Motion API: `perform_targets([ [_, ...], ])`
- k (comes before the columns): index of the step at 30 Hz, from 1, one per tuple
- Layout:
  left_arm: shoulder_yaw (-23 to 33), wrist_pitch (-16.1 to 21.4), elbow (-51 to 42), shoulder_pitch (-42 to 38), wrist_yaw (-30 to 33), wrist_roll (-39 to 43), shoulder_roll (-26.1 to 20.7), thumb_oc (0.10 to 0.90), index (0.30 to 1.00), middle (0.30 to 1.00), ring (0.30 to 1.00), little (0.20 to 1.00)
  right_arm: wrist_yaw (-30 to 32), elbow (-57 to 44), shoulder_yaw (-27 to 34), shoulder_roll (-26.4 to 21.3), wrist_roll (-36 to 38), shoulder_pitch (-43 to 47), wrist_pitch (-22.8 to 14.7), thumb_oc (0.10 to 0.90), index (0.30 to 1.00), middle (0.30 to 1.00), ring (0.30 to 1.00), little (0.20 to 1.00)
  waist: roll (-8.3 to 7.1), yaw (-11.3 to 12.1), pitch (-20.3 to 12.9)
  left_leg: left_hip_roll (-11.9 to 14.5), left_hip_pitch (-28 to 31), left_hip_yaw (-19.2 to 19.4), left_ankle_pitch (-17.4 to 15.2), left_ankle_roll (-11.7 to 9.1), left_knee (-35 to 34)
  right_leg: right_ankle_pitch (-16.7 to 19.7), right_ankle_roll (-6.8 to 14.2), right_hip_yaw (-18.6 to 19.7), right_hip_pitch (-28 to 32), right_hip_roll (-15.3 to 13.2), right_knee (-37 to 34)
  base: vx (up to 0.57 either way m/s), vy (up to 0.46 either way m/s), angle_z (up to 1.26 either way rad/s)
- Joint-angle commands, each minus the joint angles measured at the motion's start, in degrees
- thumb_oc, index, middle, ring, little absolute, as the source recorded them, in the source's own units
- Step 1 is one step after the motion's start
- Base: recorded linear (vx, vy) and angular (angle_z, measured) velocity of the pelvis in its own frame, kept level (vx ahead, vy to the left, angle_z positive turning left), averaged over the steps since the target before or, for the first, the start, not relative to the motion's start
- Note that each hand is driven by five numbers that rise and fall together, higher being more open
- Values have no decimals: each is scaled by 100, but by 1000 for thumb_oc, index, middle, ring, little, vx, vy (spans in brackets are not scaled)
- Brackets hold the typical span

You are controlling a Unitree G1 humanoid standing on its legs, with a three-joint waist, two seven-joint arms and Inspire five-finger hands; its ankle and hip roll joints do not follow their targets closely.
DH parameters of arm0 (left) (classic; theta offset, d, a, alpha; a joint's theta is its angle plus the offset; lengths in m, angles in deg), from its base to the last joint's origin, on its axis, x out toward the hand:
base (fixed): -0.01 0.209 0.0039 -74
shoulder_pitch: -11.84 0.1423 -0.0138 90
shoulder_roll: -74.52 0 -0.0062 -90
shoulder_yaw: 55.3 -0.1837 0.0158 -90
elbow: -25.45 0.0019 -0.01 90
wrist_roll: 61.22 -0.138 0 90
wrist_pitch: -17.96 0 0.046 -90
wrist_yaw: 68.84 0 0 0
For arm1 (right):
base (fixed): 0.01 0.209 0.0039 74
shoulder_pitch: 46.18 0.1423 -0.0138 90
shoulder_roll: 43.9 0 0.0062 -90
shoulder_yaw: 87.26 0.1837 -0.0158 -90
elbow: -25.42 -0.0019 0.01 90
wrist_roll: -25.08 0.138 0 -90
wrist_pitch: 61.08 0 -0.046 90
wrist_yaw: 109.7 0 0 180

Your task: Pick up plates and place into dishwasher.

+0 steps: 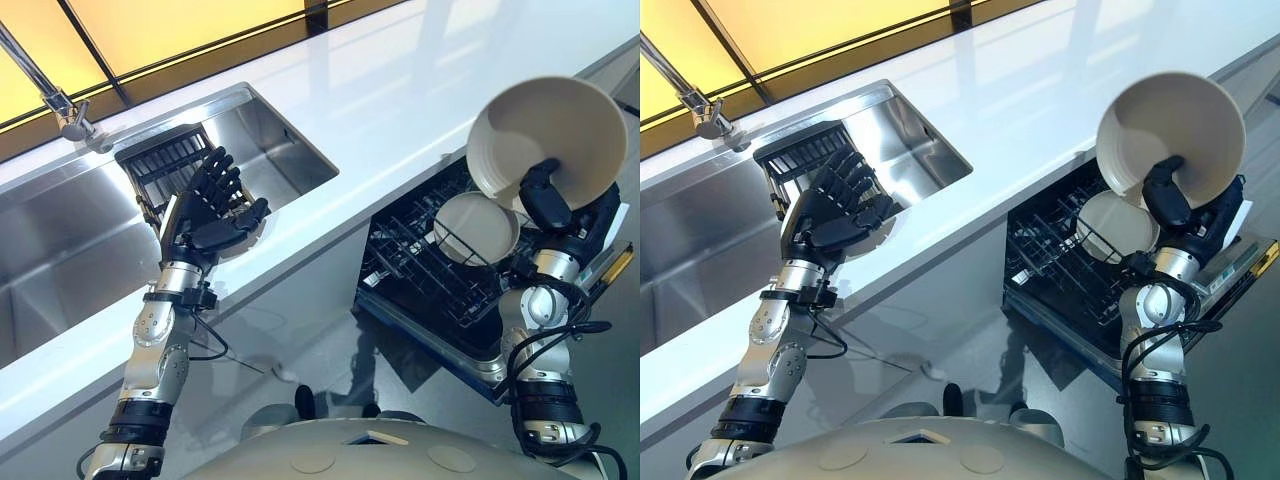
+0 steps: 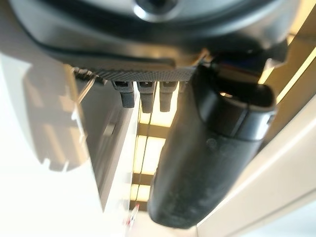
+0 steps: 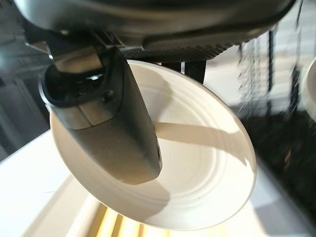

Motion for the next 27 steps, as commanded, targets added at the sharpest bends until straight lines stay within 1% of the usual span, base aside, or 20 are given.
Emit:
perform_targets([
  [1, 572, 444, 286, -141, 250, 166, -245, 800, 900, 900, 900, 900, 83, 51, 440, -590, -1065, 449, 15, 100, 300, 300, 300, 200, -140, 318, -258, -49, 299, -59, -762, -102, 151, -498, 127, -181, -298, 148, 696, 32, -25, 6],
  [2, 627, 432, 333, -127, 300, 135, -231, 800, 900, 900, 900, 900, 71, 162, 449, -635, -1282, 424, 78, 100, 300, 300, 300, 200, -148, 331, -249, -47, 288, -75, -758, -106, 154, -506, 127, -200, -305, 142, 709, 24, -29, 8],
  [4, 766, 351, 415, -78, 433, 103, -177, 800, 900, 900, 900, 900, -31, 379, 421, -756, -2020, 351, 323, 100, 300, 300, 300, 200, -160, 369, -224, -45, 263, -122, -737, -116, 156, -523, 123, -241, -318, 133, 742, 26, -30, 9],
  [7, 932, 267, 494, -2, 469, 25, -117, 800, 900, 900, 900, 900, -156, 657, 284, -962, -2853, 251, 489, 100, 300, 300, 300, 200, -170, 428, -166, -28, 217, -190, -723, -136, 207, -558, 106, -320, -336, 100, 819, 27, -31, 12],
  [9, 1013, 277, 566, 45, 434, 12, -109, 800, 900, 900, 900, 900, -221, 827, 172, -1134, -3220, 217, 591, 100, 300, 300, 300, 200, -180, 486, -114, -22, 163, -262, -713, -159, 265, -589, 87, -391, -354, 82, 890, 22, -45, 18],
  [12, 1034, 319, 620, 38, 377, -7, -98, 800, 900, 900, 900, 900, -227, 1096, 36, -1303, -3486, 320, 756, 100, 300, 300, 300, 200, -178, 560, -61, -18, 112, -349, -701, -194, 312, -617, 64, -470, -355, 66, 937, 19, -34, 20],
  [18, 1041, 439, 431, 86, 213, 45, -152, 800, 900, 900, 900, 900, -296, 1500, -228, -1512, -3878, 508, 1236, 100, 300, 300, 300, 200, -130, 723, 21, -10, 27, -498, -624, -282, 354, -622, 27, -620, -312, 46, 930, 9, -19, 20],
  [21, 1048, 458, 311, 92, 145, 23, -195, 800, 900, 900, 900, 900, -392, 1774, -447, -1552, -4116, 606, 1538, 100, 300, 300, 300, 200, -103, 813, 29, -4, -25, -561, -580, -334, 370, -615, 15, -685, -280, 37, 883, 3, -16, 18],
  [22, 1048, 449, 261, 87, 130, 26, -223, 800, 900, 900, 900, 900, -481, 1886, -546, -1577, -4174, 641, 1724, 100, 300, 300, 300, 200, -91, 837, 38, 3, -45, -578, -566, -355, 383, -615, 11, -703, -274, 31, 877, -3, -8, 18],
  [25, 1042, 445, 144, 82, 117, 8, -276, 800, 900, 900, 900, 900, -702, 2124, -738, -1602, -4189, 712, 2017, 100, 300, 300, 300, 200, -59, 881, 53, 13, -89, -619, -520, -395, 400, -607, -6, -741, -262, 23, 860, -11, -3, 21],
  [27, 1025, 454, 91, 85, 126, 8, -292, 800, 900, 900, 900, 900, -826, 2247, -842, -1586, -4073, 741, 2151, 100, 300, 300, 300, 200, -32, 893, 65, 18, -112, -635, -504, -415, 420, -608, -10, -753, -263, 15, 871, -16, 3, 20],
])
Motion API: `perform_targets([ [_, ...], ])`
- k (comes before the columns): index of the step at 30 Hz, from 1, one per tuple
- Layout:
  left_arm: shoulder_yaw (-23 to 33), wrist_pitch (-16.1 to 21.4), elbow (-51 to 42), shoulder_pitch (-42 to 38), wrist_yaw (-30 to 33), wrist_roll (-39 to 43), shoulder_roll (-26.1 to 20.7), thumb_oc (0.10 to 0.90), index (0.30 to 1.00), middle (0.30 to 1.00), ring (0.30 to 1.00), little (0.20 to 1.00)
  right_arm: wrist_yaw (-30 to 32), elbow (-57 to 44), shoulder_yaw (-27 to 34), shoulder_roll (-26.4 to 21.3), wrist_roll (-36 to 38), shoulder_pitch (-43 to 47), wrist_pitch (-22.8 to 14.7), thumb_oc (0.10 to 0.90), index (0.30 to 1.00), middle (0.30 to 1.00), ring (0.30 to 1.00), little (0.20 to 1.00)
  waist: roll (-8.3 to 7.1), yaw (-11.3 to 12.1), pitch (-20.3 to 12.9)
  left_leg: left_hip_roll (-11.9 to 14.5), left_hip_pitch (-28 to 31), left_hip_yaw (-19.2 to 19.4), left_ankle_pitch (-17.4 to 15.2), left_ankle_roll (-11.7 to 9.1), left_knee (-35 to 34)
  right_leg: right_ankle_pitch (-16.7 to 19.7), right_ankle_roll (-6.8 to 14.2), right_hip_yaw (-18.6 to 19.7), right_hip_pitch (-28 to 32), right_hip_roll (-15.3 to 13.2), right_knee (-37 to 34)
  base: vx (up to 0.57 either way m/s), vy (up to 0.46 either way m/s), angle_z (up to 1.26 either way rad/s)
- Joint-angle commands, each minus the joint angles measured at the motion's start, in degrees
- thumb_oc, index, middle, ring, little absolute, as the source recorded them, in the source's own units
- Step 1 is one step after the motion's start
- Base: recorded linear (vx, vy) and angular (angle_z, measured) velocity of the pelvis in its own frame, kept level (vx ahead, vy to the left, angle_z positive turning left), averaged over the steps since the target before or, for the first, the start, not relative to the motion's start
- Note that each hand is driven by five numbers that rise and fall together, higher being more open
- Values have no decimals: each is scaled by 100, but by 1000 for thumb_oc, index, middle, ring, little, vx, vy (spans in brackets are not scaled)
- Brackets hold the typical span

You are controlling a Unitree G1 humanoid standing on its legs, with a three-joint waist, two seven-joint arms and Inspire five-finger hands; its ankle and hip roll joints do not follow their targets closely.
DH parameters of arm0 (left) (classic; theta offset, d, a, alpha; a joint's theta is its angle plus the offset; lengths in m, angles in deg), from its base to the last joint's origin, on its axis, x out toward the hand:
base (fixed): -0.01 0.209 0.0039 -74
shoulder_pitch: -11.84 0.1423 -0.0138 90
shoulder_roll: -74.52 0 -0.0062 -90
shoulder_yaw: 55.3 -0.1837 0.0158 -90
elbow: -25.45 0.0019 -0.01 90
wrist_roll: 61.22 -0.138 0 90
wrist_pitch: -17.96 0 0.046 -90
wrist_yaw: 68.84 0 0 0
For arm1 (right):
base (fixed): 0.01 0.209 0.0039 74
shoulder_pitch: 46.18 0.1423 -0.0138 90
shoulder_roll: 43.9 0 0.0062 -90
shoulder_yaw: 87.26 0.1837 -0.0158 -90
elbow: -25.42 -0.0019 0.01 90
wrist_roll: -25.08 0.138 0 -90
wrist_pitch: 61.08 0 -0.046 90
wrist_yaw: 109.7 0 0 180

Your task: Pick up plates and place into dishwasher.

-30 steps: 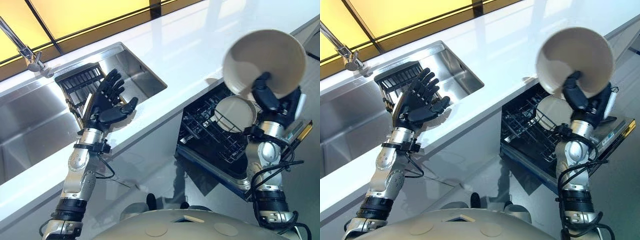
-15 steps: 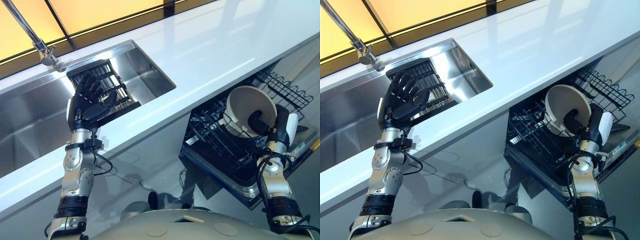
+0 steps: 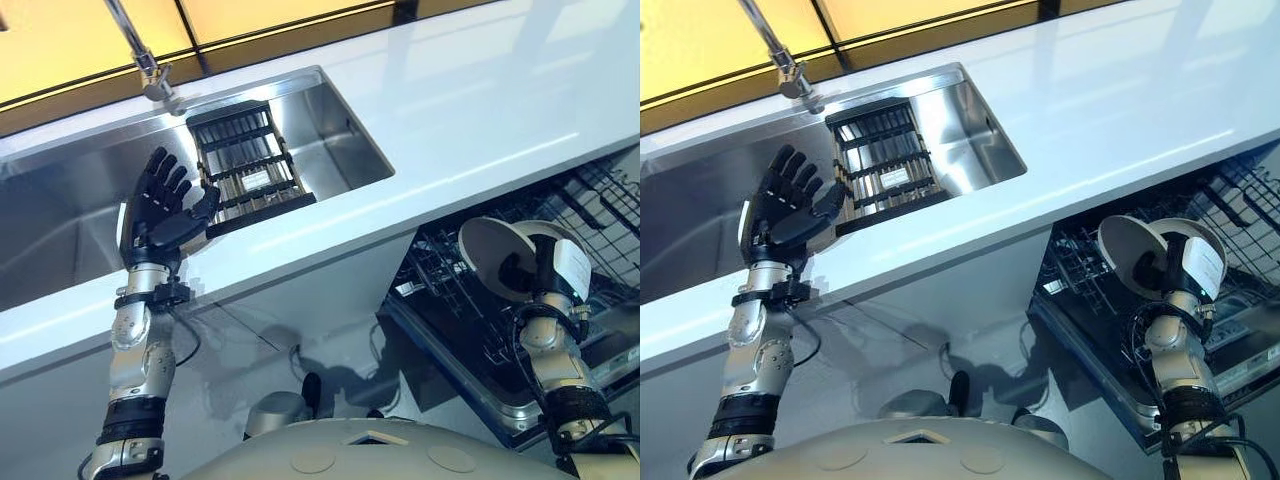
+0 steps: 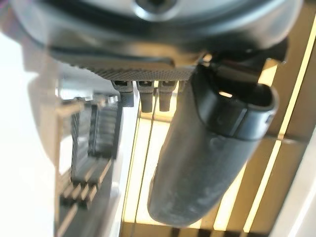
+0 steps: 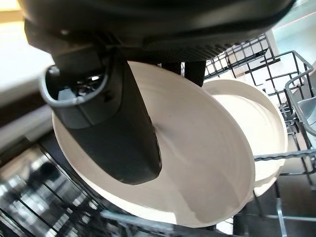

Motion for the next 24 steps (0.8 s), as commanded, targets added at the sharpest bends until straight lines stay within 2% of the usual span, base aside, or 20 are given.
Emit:
perform_targets([
  [1, 91, 419, -260, 74, -34, 23, -411, 800, 900, 900, 900, 900, -181, -202, -304, -465, -50, 548, 49, 100, 300, 300, 300, 200, -45, 236, -159, 56, -3, 191, -660, -287, 435, -386, 57, 56, -498, -57, 885, -15, 5, 7],
  [2, 84, 420, -267, 70, -35, 21, -413, 800, 900, 900, 900, 900, -223, -148, -347, -424, -54, 541, 155, 100, 300, 300, 300, 200, -34, 232, -156, 56, -6, 189, -655, -291, 442, -383, 60, 61, -502, -61, 896, 0, 0, 0],
  [3, 72, 421, -274, 68, -34, 6, -408, 800, 900, 900, 900, 900, -243, -124, -387, -399, 32, 538, 219, 608, 735, 735, 735, 708, -25, 224, -157, 59, -2, 192, -649, -295, 441, -379, 66, 69, -504, -62, 903, 0, 0, 0],
  [4, 60, 393, -307, 64, -24, 2, -411, 800, 900, 900, 900, 900, -296, -124, -407, -367, 131, 525, 302, 800, 900, 900, 900, 900, -15, 207, -155, 62, 5, 197, -645, -296, 441, -377, 69, 78, -506, -64, 913, 0, 0, 0],
  [6, 56, 356, -348, 61, -14, 3, -411, 800, 900, 900, 900, 900, -355, -206, -388, -290, 327, 475, 370, 800, 900, 900, 900, 900, -2, 165, -150, 74, 31, 218, -642, -294, 429, -370, 81, 108, -503, -67, 919, 0, 0, 0],
  [11, 35, 338, -322, 15, 9, -43, -360, 800, 900, 900, 900, 900, -233, -857, -177, 68, 1083, 288, 206, 800, 900, 900, 900, 900, 24, -24, -174, 95, 141, 324, -669, -251, 377, -370, 126, 249, -522, -58, 959, -1, 5, -1],
  [16, -13, 366, -274, -51, 39, -124, -305, 800, 900, 900, 900, 900, -175, -1519, 92, 378, 1703, 144, -161, 800, 900, 900, 900, 900, 25, -228, -229, 110, 236, 497, -741, -193, 348, -369, 175, 419, -556, -43, 969, -9, 13, -15],
  [24, -134, 425, -268, -199, 67, -135, -375, 800, 900, 900, 900, 900, 135, -2152, 287, 512, 1740, 76, -523, 800, 900, 900, 900, 900, -7, -464, -304, 122, 360, 772, -846, -112, 321, -316, 242, 612, -565, -22, 893, -12, 7, -16],
])
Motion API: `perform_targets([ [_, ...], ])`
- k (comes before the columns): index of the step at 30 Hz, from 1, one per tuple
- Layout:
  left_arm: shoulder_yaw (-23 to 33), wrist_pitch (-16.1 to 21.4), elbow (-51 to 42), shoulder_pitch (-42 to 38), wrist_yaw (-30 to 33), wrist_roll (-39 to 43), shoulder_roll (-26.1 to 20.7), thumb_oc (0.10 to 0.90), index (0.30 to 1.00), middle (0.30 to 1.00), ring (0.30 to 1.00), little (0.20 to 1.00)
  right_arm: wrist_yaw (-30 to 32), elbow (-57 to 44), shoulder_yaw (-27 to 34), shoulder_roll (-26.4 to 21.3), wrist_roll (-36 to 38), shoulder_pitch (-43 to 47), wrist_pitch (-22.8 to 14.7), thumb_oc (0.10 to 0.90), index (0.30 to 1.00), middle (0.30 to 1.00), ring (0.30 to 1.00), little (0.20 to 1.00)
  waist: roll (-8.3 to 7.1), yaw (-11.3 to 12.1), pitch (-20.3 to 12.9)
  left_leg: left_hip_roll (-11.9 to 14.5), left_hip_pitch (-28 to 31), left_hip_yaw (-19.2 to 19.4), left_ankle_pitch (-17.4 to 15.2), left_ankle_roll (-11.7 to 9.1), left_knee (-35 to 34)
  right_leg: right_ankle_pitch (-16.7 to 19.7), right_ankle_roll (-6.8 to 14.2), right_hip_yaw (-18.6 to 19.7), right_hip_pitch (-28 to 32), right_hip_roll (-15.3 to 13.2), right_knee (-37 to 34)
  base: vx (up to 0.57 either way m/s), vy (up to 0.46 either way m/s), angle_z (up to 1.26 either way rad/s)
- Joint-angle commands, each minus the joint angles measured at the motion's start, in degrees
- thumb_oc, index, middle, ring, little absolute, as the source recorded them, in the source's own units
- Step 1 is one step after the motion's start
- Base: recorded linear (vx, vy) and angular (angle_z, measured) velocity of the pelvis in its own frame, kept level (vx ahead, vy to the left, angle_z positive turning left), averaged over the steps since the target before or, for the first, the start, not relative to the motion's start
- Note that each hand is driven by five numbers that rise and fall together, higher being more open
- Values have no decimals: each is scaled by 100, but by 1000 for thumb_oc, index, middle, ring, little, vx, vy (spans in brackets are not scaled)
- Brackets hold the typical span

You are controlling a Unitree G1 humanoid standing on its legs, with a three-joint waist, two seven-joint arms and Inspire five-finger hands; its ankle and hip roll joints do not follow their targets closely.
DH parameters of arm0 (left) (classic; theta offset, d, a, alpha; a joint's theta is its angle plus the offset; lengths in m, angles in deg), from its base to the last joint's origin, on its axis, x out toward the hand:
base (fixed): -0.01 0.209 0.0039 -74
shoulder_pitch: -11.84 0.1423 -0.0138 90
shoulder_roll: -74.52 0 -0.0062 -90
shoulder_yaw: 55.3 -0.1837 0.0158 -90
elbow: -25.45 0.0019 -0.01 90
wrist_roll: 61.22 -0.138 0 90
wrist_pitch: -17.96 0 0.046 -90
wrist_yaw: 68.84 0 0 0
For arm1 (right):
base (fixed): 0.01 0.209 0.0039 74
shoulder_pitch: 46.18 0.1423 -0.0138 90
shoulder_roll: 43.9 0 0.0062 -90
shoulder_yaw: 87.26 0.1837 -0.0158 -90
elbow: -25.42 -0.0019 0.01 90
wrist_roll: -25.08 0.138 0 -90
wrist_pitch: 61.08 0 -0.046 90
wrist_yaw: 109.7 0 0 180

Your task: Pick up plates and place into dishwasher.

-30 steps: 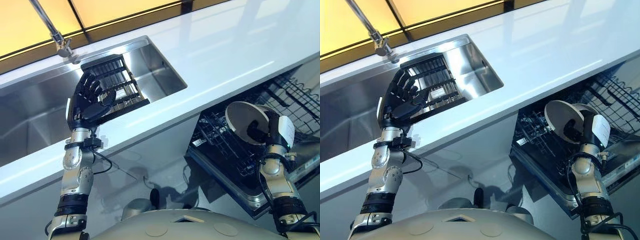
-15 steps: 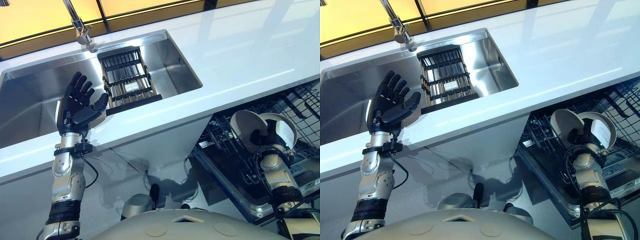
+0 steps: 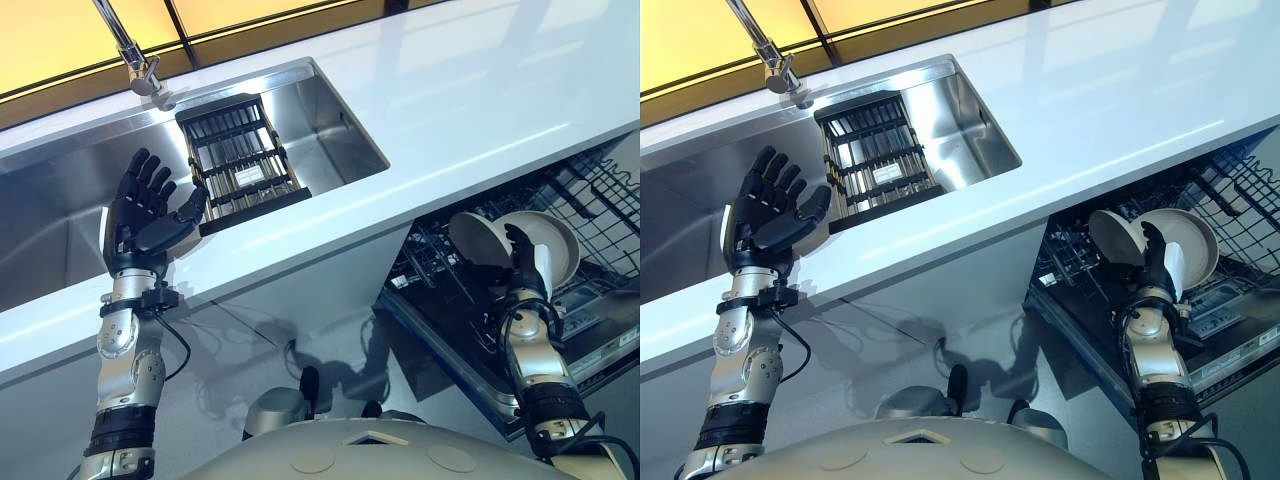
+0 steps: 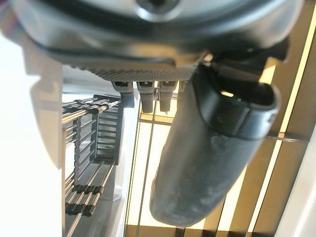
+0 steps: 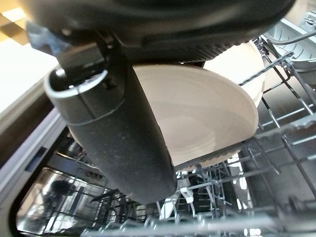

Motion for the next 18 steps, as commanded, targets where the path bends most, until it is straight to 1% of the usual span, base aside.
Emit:
perform_targets([
  [1, -208, 337, -84, -416, -116, -112, -260, 800, 900, 900, 900, 900, 468, -830, 244, -257, -14, 302, -809, 800, 900, 900, 900, 900, -47, -298, -414, 59, 272, 381, -810, -141, 323, -314, 246, 134, -397, -11, 736, -4, 4, -17],
  [5, -285, 286, -150, -460, -105, -141, -291, 800, 900, 900, 900, 900, 815, -1069, 326, -211, -105, 274, -990, 800, 900, 900, 900, 900, -67, -378, -439, 56, 325, 500, -875, -93, 341, -284, 272, 218, -388, -4, 694, -5, 5, -16],
  [7, -302, 275, -178, -458, -106, -158, -303, 800, 900, 900, 900, 900, 944, -1228, 406, -184, -74, 249, -1167, 800, 900, 900, 900, 900, -71, -414, -438, 55, 342, 550, -912, -65, 364, -280, 281, 258, -388, -5, 689, -10, 13, -22],
  [8, -279, 274, -192, -443, -135, -144, -315, 800, 900, 900, 900, 900, 963, -1315, 458, -143, -34, 224, -1234, 800, 900, 900, 900, 900, -74, -439, -440, 51, 357, 584, -931, -47, 364, -274, 287, 289, -392, 1, 685, -13, 13, -20],
  [12, -223, 289, -207, -411, -203, -96, -341, 800, 900, 900, 900, 900, 967, -1453, 557, -82, 41, 128, -1309, 800, 900, 900, 900, 900, -91, -493, -437, 41, 388, 672, -967, -15, 352, -244, 304, 353, -402, 6, 649, -18, 15, -15],
  [17, -185, 343, -211, -380, -248, -89, -359, 800, 900, 900, 900, 900, 974, -1588, 676, -27, 181, 23, -1504, 800, 900, 900, 900, 900, -126, -562, -447, 16, 404, 780, -1004, 13, 339, -185, 332, 418, -417, 11, 571, -9, 15, -12],
  [18, -161, 339, -220, -381, -244, -88, -364, 800, 900, 900, 900, 900, 978, -1644, 711, -2, 303, -1, -1589, 800, 900, 900, 900, 900, -129, -585, -453, 13, 410, 806, -1012, 20, 334, -185, 338, 438, -424, 15, 569, -1, 19, -9],
])
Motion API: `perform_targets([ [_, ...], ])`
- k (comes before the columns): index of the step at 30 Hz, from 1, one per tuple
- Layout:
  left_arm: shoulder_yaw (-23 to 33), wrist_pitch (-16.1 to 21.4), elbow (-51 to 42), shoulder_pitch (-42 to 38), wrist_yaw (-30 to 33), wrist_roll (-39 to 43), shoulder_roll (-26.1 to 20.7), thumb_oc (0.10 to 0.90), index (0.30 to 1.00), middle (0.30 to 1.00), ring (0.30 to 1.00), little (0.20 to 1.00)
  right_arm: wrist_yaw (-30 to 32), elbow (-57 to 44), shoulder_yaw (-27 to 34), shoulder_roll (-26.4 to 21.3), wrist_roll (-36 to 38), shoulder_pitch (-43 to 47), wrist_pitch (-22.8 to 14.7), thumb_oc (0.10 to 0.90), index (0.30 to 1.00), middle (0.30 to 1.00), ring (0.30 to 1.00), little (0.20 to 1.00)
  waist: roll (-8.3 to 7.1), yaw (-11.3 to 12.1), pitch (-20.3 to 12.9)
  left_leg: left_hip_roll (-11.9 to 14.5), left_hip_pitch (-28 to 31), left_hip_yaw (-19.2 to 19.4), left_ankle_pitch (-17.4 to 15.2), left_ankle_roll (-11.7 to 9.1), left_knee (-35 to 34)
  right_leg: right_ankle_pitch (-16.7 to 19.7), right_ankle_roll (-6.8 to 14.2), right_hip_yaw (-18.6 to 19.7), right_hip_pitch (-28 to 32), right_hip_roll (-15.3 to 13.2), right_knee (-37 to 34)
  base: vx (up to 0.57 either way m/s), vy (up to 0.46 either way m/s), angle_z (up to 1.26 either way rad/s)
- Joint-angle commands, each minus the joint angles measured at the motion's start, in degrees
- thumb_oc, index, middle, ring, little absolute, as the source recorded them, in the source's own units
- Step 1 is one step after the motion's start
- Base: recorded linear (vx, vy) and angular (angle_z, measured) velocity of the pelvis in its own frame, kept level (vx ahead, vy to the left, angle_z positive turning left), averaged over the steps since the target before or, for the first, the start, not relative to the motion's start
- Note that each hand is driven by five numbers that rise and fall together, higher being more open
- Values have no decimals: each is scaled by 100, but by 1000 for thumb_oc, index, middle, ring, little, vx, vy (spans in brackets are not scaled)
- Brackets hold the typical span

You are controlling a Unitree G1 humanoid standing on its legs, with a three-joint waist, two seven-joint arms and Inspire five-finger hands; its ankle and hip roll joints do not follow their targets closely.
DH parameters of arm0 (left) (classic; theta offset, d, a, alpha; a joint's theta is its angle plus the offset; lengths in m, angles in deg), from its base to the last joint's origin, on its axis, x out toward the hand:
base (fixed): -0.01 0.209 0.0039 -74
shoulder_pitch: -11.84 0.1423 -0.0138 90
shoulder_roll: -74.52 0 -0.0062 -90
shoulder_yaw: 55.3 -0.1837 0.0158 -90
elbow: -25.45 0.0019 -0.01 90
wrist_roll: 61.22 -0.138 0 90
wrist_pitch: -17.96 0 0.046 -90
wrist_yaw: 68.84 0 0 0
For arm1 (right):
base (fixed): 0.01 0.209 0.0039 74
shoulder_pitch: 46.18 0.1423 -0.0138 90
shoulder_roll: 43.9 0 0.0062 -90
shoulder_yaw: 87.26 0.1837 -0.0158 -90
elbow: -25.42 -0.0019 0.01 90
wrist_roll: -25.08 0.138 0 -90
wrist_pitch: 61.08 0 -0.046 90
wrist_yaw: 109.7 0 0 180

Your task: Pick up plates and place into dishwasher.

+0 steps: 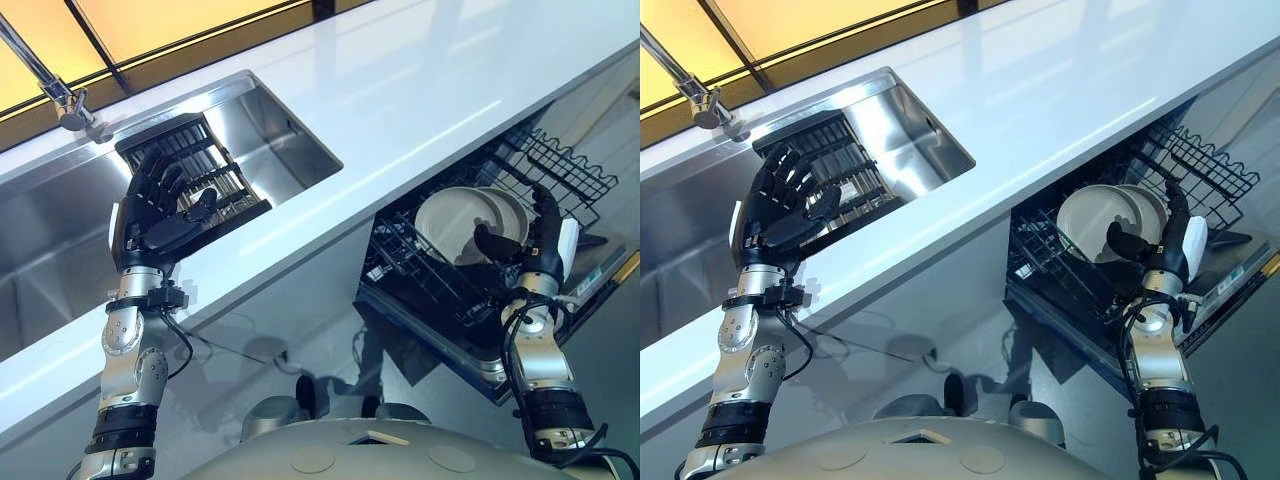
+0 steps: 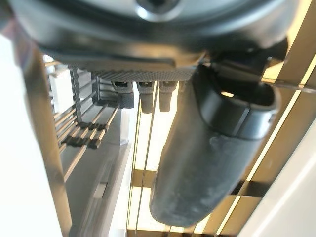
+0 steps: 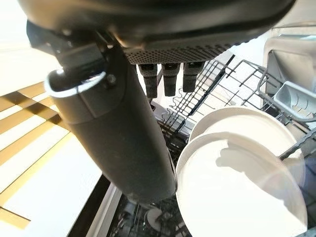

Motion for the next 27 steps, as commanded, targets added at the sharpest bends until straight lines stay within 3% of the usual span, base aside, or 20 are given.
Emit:
perform_targets([
  [1, 19, 381, -202, -299, -112, -62, -358, 800, 900, 900, 900, 900, 331, -785, 471, -40, 369, 197, -873, 800, 900, 900, 900, 900, -66, -78, -466, -5, 191, 296, -857, -38, 332, -206, 315, -56, -430, 65, 508, 3, 28, -8],
  [10, 105, 628, -39, -314, -176, -14, -392, 800, 900, 900, 900, 900, 402, -344, 792, 563, 2424, 33, -1759, 800, 900, 900, 900, 900, -27, -225, -478, -21, 240, 470, -917, 17, 276, -218, 324, 81, -501, 102, 541, 5, 29, -11],
  [17, 62, 596, 32, -358, -148, 42, -488, 800, 900, 900, 900, 900, -207, 657, 897, 959, 4456, -12, -1699, 800, 900, 900, 900, 900, 11, -232, -457, -44, 241, 471, -948, 53, 277, -266, 303, 118, -527, 110, 620, 5, 6, -4],
  [27, -122, 341, 12, -600, -68, -24, -647, 800, 900, 900, 900, 900, -489, 1570, 528, 864, 4723, 137, -1490, 800, 900, 900, 900, 900, 41, -93, -409, -74, 240, 288, -911, 52, 234, -319, 263, -25, -499, 76, 694, 22, -19, 2],
])
